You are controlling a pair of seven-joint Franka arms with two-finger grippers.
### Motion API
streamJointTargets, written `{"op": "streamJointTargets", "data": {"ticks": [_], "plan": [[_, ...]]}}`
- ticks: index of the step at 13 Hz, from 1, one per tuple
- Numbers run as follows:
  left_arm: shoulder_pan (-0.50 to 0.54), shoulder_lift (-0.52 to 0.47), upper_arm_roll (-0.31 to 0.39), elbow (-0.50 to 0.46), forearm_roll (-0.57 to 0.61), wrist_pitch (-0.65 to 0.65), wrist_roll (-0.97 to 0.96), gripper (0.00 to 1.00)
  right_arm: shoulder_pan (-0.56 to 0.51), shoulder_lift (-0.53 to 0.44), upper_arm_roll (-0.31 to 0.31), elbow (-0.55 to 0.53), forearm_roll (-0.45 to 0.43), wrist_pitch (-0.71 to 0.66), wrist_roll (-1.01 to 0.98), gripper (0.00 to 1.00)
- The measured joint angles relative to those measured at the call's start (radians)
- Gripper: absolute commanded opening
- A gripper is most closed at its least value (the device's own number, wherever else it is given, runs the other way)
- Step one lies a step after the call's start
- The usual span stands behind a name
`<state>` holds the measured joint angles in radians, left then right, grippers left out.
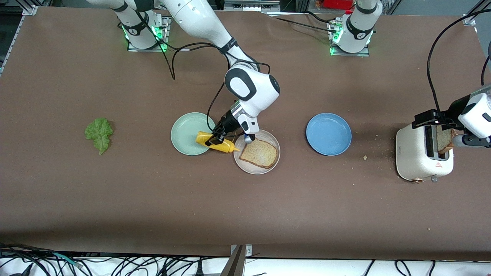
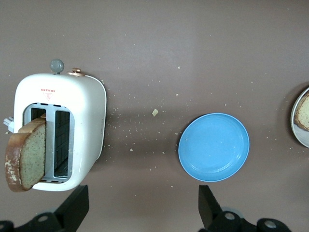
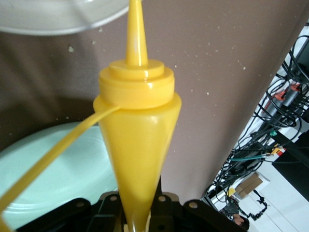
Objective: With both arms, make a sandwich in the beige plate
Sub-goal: 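Move the bottle with the right gripper back beside the lettuce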
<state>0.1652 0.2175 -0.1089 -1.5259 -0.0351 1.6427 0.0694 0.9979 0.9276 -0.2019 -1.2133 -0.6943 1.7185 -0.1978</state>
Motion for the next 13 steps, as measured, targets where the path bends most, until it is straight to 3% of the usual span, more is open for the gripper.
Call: {"op": "streamJointTargets", "data": {"ticks": [3, 7, 10, 13], "plan": [[0.0, 0.0, 0.0, 0.0, 0.0, 0.0, 0.0, 1.0, -0.004, -0.013, -0.036, 0.032, 0.016, -0.044, -0.112, 0.0], [0.0, -0.001, -0.002, 0.0, 0.0, 0.0, 0.0, 1.0, -0.168, -0.159, -0.065, 0.059, 0.255, -0.054, -0.391, 0.0], [0.0, -0.001, -0.002, 0.0, 0.0, 0.0, 0.0, 1.0, -0.354, -0.248, -0.067, 0.057, 0.495, -0.048, -0.603, 0.0], [0.0, -0.001, -0.004, 0.0, 0.0, 0.0, 0.0, 1.0, -0.57, -0.292, -0.069, 0.01, 0.852, -0.03, -0.85, 0.0]]}}
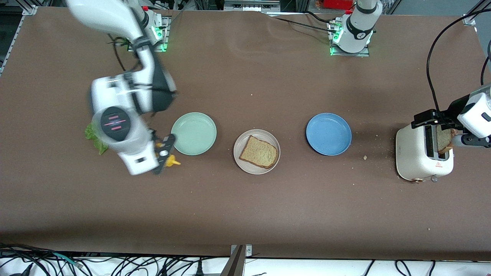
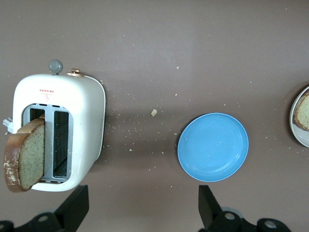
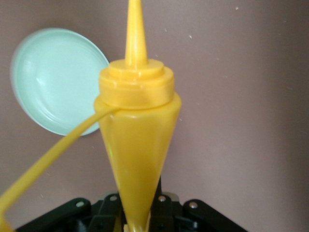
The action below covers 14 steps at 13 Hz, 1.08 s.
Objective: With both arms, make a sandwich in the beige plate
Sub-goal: 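Move the bottle with the right gripper back beside the lettuce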
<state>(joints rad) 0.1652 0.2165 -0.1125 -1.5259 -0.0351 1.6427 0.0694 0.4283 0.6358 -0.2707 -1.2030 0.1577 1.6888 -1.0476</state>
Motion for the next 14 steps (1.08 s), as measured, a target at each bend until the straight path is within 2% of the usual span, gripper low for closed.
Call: {"op": "streamJointTargets", "data": {"ticks": [3, 5, 8, 12, 14], "plan": [[0.0, 0.0, 0.0, 0.0, 0.0, 0.0, 0.0, 1.0, -0.138, -0.056, -0.001, -0.126, 0.215, 0.035, -0.215, 0.0], [0.0, 0.0, 0.0, 0.0, 0.0, 0.0, 0.0, 1.0, -0.156, -0.127, -0.025, -0.266, 0.354, 0.069, -0.324, 0.0], [0.0, 0.0, 0.0, -0.001, 0.0, 0.0, 0.0, 1.0, -0.155, -0.236, -0.103, -0.52, 0.59, 0.117, -0.537, 0.0], [0.0, 0.0, 0.0, -0.001, 0.0, 0.0, 0.0, 1.0, -0.155, -0.286, -0.168, -0.732, 0.739, 0.136, -0.813, 0.0], [0.0, 0.0, 0.0, -0.001, 0.0, 0.0, 0.0, 1.0, -0.154, -0.29, -0.195, -0.836, 0.87, 0.138, -0.965, 0.0]]}}
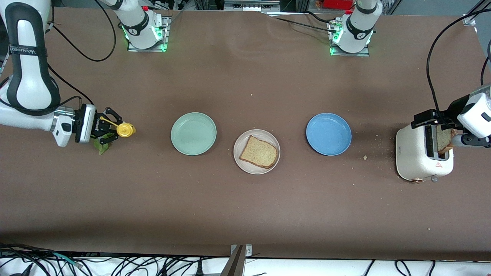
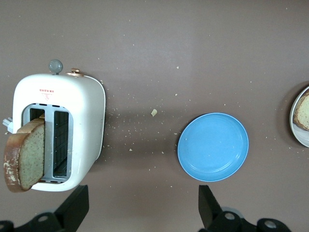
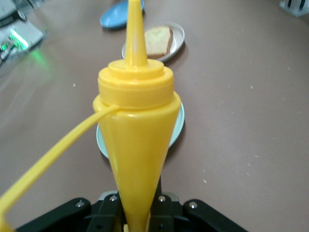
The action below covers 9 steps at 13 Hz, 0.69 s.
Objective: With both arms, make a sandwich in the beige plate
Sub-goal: 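Move the bottle with the right gripper back beside the lettuce, then lower the bottle with the right gripper onto the table and release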
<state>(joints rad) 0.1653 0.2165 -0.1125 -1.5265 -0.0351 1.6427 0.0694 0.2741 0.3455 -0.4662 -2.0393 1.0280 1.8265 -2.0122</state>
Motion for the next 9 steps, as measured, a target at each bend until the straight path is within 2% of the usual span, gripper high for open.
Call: {"op": "streamJointTargets", "data": {"ticks": [3, 6, 9], "plan": [[0.0, 0.0, 0.0, 0.0, 0.0, 0.0, 0.0, 1.0, -0.006, 0.009, -0.027, -0.155, 0.147, 0.005, -0.261, 0.0], [0.0, 0.0, 0.0, 0.0, 0.0, 0.0, 0.0, 1.0, -0.021, 0.04, -0.028, -0.205, 0.231, -0.014, -0.421, 0.0], [0.0, 0.0, 0.0, 0.0, 0.0, 0.0, 0.0, 1.0, -0.056, 0.144, -0.028, -0.232, 0.35, -0.143, -0.579, 0.0]]}}
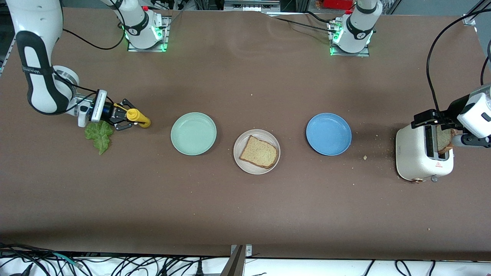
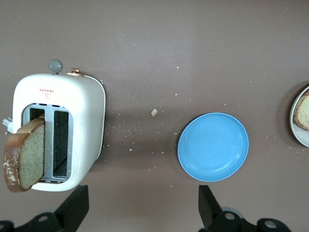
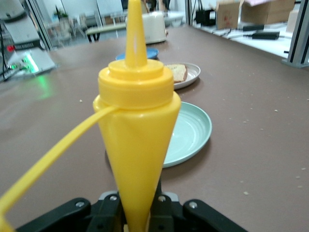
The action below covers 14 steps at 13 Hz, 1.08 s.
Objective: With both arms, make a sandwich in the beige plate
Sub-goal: 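Lower the bottle with the right gripper onto the table and release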
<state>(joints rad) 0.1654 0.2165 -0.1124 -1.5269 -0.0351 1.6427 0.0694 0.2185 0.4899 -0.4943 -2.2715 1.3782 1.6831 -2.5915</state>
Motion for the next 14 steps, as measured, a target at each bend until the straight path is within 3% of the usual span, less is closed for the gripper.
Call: {"op": "streamJointTargets", "data": {"ticks": [2, 5, 8, 9, 11, 14], "plan": [[0.0, 0.0, 0.0, 0.0, 0.0, 0.0, 0.0, 1.0, -0.02, 0.072, 0.0, 0.002, 0.036, -0.043, -0.065, 0.0], [0.0, 0.0, 0.0, 0.0, 0.0, 0.0, 0.0, 1.0, -0.031, 0.1, 0.0, 0.02, 0.045, -0.051, -0.083, 0.0], [0.0, 0.0, 0.0, 0.0, 0.0, 0.0, 0.0, 1.0, -0.032, 0.102, 0.0, 0.031, 0.045, -0.051, -0.083, 0.73], [0.0, 0.0, 0.0, 0.0, 0.0, 0.0, 0.0, 1.0, -0.032, 0.103, 0.0, 0.033, 0.045, -0.05, -0.083, 0.86], [0.0, 0.0, 0.0, 0.0, 0.0, 0.0, 0.0, 1.0, -0.032, 0.103, 0.0, 0.035, 0.045, -0.05, -0.083, 0.98], [0.0, 0.0, 0.0, 0.0, 0.0, 0.0, 0.0, 1.0, -0.034, 0.103, 0.0, 0.039, 0.045, -0.051, -0.08, 0.98]]}}
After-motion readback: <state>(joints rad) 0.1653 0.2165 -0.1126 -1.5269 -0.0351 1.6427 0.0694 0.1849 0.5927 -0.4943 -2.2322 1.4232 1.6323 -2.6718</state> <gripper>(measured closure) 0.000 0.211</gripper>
